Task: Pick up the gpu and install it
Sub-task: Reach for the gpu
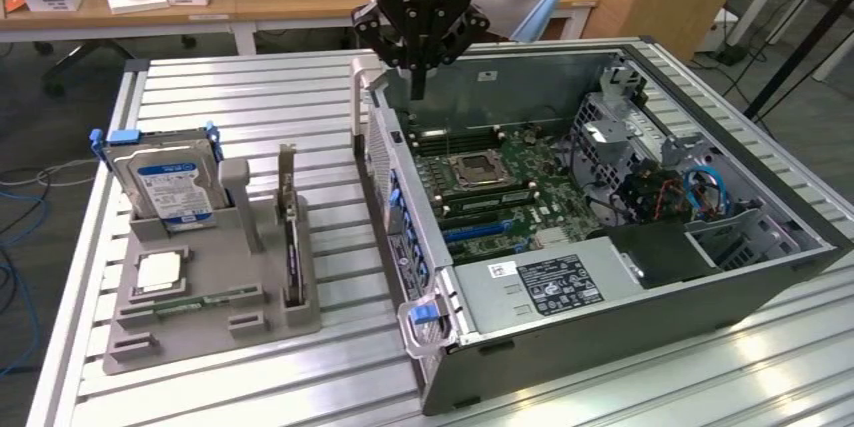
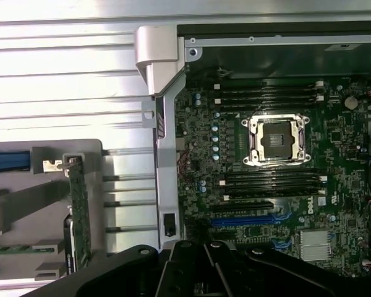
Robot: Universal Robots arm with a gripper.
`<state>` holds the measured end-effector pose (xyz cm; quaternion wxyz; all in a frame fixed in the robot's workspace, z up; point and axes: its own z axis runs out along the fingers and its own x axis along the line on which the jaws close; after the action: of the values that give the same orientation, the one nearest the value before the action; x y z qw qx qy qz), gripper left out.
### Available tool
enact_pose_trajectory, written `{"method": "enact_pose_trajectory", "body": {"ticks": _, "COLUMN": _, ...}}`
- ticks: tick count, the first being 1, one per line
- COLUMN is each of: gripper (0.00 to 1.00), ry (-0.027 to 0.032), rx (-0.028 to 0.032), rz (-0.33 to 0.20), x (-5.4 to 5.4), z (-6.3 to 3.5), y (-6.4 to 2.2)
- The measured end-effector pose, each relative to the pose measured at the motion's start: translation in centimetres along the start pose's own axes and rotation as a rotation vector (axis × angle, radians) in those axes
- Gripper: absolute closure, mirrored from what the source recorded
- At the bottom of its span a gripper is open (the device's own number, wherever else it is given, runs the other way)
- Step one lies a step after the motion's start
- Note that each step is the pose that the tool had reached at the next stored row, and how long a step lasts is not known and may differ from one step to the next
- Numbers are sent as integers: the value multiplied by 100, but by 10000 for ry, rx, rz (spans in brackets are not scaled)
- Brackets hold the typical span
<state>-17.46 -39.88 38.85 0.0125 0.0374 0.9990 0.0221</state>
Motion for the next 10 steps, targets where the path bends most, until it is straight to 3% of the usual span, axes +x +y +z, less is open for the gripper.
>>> {"method": "enact_pose_trajectory", "body": {"ticks": 10, "gripper": 89, "ry": -1, "rx": 0, "rz": 0, "x": 61, "z": 4, "y": -5}}
